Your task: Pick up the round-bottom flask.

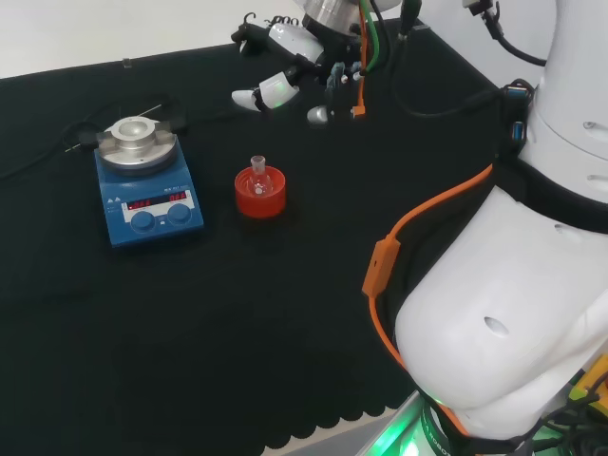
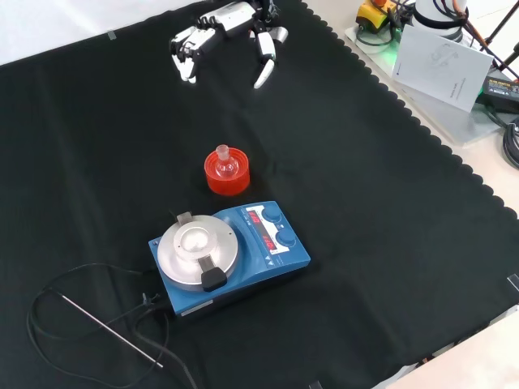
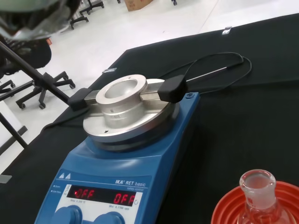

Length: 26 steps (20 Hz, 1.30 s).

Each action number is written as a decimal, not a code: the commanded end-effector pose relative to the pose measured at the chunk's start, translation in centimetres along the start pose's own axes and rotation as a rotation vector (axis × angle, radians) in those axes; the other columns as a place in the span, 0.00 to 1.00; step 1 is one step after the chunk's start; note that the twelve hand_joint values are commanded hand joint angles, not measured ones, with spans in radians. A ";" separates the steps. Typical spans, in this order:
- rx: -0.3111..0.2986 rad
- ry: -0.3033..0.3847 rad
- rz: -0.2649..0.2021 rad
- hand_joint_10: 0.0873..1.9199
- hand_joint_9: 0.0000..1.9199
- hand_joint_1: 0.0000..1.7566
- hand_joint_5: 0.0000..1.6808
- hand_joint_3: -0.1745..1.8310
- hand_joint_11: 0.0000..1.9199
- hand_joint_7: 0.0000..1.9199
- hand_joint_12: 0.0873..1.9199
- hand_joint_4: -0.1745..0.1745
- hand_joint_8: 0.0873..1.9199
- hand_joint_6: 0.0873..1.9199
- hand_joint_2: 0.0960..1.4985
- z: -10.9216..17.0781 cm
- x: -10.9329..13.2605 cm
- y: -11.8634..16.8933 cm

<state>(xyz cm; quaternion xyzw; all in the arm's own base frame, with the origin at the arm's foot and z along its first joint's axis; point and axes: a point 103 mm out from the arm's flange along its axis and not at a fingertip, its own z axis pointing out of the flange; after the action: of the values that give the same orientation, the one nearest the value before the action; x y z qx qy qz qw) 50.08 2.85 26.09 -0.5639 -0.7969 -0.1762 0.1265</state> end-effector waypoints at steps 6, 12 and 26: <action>0.097 0.033 -0.007 0.45 0.19 0.44 0.16 0.49 0.04 0.22 0.77 0.01 0.43 0.25 0.23 3.7 -3.0 0.4; 0.243 0.062 0.005 0.44 0.19 0.44 0.16 0.49 0.04 0.22 0.77 0.01 0.43 0.26 0.23 3.6 -2.7 0.4; 0.282 0.101 0.030 0.45 0.19 0.44 0.15 0.49 0.03 0.21 0.78 0.02 0.43 0.28 0.23 3.6 -3.8 -0.2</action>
<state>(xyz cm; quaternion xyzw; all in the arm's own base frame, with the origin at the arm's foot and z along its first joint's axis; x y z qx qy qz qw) 51.12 1.33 21.43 -0.5435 -0.8004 -0.0831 0.2389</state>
